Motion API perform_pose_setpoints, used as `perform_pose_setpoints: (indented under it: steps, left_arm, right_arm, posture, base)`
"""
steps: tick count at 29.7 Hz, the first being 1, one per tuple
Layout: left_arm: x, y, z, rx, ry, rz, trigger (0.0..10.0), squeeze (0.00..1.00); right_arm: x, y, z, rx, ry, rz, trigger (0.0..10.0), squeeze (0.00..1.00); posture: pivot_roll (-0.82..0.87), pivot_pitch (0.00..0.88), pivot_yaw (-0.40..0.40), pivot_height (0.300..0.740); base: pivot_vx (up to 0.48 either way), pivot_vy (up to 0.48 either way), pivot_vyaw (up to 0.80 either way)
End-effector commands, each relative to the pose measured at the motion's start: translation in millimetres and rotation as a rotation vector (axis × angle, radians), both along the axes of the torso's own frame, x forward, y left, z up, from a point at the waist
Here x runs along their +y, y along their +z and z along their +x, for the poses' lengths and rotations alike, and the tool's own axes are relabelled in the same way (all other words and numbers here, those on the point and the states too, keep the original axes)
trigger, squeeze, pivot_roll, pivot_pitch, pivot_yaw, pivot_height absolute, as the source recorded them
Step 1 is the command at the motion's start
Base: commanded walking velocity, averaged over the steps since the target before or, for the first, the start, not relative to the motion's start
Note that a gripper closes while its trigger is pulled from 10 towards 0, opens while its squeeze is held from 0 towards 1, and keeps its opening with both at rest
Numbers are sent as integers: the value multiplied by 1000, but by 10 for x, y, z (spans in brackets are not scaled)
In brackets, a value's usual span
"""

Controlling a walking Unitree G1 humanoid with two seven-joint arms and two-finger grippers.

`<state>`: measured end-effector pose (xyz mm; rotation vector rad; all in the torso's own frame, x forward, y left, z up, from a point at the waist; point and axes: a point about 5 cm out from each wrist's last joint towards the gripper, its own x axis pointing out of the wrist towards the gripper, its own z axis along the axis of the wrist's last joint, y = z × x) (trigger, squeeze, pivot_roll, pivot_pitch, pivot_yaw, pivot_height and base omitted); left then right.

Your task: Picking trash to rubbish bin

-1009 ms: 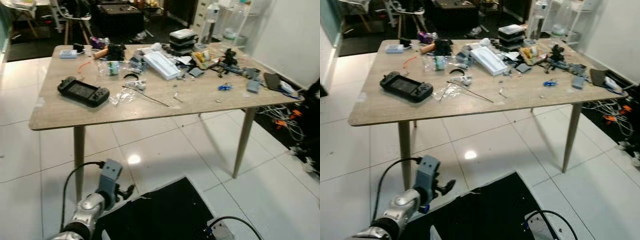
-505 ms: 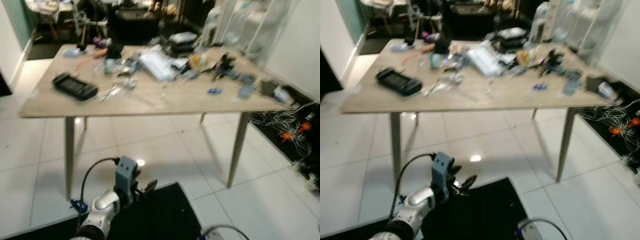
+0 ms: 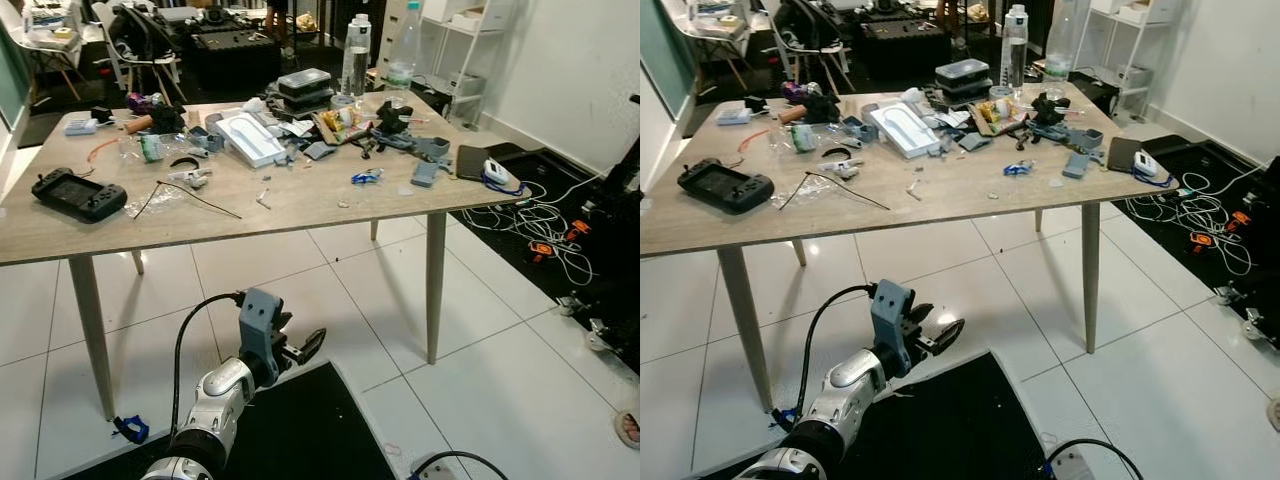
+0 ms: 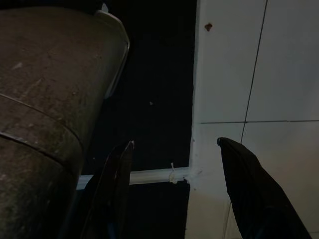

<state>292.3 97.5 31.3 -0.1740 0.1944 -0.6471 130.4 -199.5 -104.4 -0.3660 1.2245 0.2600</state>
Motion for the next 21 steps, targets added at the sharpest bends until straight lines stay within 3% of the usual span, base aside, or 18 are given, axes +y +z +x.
perform_pose_setpoints:
  steps: [1,4,6,8,11,12,14,21]
  left_arm:
    - [-7,85,28,-31,5,-57,10000,0]
    - [-59,464,132,-135,-16,-279,10000,0]
    - [-59,687,169,-193,-44,-380,10000,0]
    - [-52,867,181,-244,-76,-441,10000,0]
    - [-43,984,189,-275,-91,-481,10000,0]
    - [-27,1194,202,-327,-115,-552,10000,0]
    - [-27,1299,217,-356,-121,-561,10000,0]
    - [-57,1333,238,-342,-96,-534,10000,0]
  right_arm:
    - [11,10,34,-7,15,0,10000,0]
    - [-12,16,40,-7,18,-3,10000,0]
    - [-23,18,41,-7,17,-4,10000,0]
    - [-38,18,36,-6,16,-6,10000,0]
    - [-52,17,23,-2,16,-8,10000,0]
    - [-73,12,-1,4,17,-12,10000,0]
    - [-78,11,-10,6,17,-14,10000,0]
    - [-80,12,-8,7,19,-14,10000,0]
  posture:
    - [101,0,-17,740]
    - [92,0,-29,740]
    - [91,0,-32,740]
    - [91,0,-32,740]
    - [91,0,-32,740]
    - [91,0,-32,740]
    - [91,0,-32,740]
    - [74,0,-32,740]
  base:
    - [270,0,0]
    - [360,0,0]
    - [381,0,0]
    - [390,0,0]
    - [394,0,0]
    - [416,0,0]
    - [433,0,0]
    - [466,0,0]
